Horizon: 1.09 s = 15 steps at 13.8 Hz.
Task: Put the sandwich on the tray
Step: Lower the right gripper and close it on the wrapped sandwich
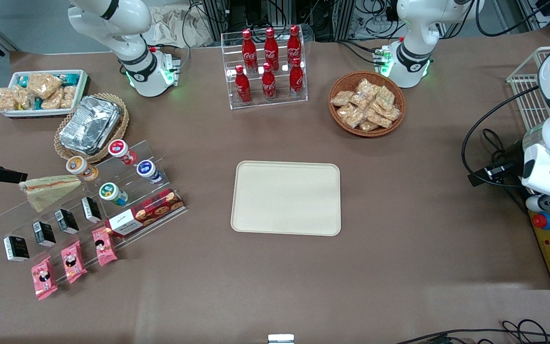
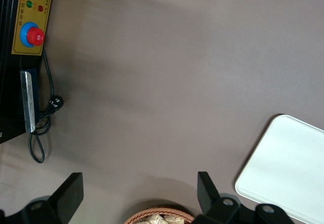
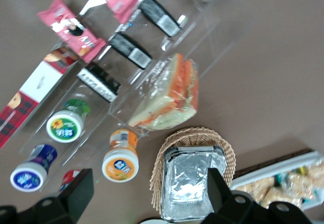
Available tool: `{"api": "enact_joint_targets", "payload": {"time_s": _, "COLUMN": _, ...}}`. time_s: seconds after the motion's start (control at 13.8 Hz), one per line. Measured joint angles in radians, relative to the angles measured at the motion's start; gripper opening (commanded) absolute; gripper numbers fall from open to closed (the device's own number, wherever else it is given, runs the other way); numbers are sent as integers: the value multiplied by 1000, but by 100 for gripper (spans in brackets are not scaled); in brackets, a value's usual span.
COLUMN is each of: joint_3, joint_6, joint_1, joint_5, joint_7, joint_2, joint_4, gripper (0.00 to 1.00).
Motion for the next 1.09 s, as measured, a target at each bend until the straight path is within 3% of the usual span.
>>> {"api": "enact_joint_targets", "payload": {"time_s": 0.14, "joint_3": -3, "joint_6": 1, "joint_1": -22, "joint_5": 5, "joint_7": 44, "joint_2": 0, "joint_4": -4, "gripper": 100}}
{"api": "enact_joint_targets", "payload": {"time_s": 0.43, "joint_3": -6, "joint_6": 74, "joint_1": -98, "joint_5": 102, "joint_7": 112, "joint_2": 0, "joint_4": -58, "gripper": 100}}
{"api": "enact_joint_targets", "payload": {"time_s": 0.72, "joint_3": 2, "joint_6": 205, "joint_1": -81, "joint_5": 110, "joint_7": 312, "joint_2": 0, "joint_4": -142, "gripper": 100}}
{"api": "enact_joint_targets", "payload": {"time_s": 1.09, "joint_3": 3, "joint_6": 294, "joint_1": -60, "joint_5": 110, "joint_7": 408, "joint_2": 1, "joint_4": -230, "gripper": 100}}
